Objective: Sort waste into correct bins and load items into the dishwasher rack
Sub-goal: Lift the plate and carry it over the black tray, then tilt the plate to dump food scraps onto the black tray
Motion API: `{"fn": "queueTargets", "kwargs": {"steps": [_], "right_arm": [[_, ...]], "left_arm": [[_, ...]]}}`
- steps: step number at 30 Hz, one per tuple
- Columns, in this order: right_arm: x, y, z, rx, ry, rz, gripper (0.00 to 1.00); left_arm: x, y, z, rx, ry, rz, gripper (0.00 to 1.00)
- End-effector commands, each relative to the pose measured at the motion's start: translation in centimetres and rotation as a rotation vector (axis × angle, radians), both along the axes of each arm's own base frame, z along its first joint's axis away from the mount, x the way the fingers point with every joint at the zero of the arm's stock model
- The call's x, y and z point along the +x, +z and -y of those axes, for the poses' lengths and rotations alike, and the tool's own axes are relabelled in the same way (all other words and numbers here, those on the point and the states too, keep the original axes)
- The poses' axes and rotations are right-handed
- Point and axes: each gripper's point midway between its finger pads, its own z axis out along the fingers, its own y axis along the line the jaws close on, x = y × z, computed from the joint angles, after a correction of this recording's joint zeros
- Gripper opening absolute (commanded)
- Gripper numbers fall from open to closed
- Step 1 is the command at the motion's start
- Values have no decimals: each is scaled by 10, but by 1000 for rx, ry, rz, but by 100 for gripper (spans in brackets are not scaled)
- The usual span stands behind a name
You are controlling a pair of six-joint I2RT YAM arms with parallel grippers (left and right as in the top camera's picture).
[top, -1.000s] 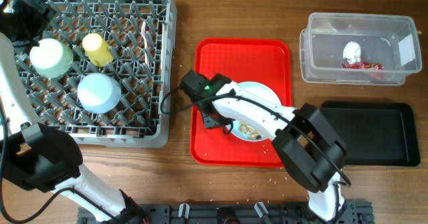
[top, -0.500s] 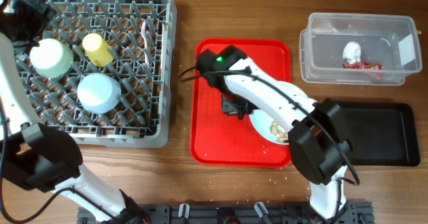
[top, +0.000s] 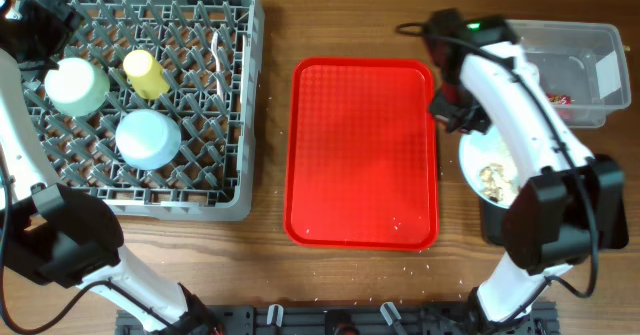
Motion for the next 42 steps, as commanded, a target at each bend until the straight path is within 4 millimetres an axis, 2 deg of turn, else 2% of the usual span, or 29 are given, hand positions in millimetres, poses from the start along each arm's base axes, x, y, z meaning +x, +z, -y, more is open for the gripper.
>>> {"fn": "queueTargets", "kwargs": {"steps": [1,6,10,13,18,21,26,30,32,34,38,40,41,42], "right_arm": [[3,15,39,48,-164,69,4],[16,8,84,271,-272,138,4],[9,9,120,419,-364,186,4],[8,14,131,574,-376,243,4],[-2,20,155,670,-387,311,4],[6,32,148,816,-289,405,4],[5,47,153,942,-315,498,4],[-9,48,161,964,-408,484,4],[-10,45,180,926,-455,516,4],[-14,54,174,1000,-422,543,4],[-13,51,180,981,-412,555,4],[-17,55,172,1025,-435,539,4],[-12,52,181,989,-441,562,4],[-11,52,180,1001,-446,563,4]], "left_arm": [[-1,0,-3,-2,11,-1,100],[-2,0,-3,-2,12,-2,100],[-1,0,-3,-2,11,-1,100],[-2,0,-3,-2,12,-2,100],[-1,0,-3,-2,12,-1,100],[-2,0,-3,-2,12,-2,100],[-2,0,-3,-2,12,-1,100],[-1,0,-3,-2,12,-1,100],[-1,0,-3,-2,12,-1,100],[-2,0,-3,-2,12,-2,100],[-1,0,-3,-2,12,-1,100],[-1,0,-3,-2,12,-1,100],[-2,0,-3,-2,12,-2,100],[-1,0,-3,-2,12,-1,100]]}}
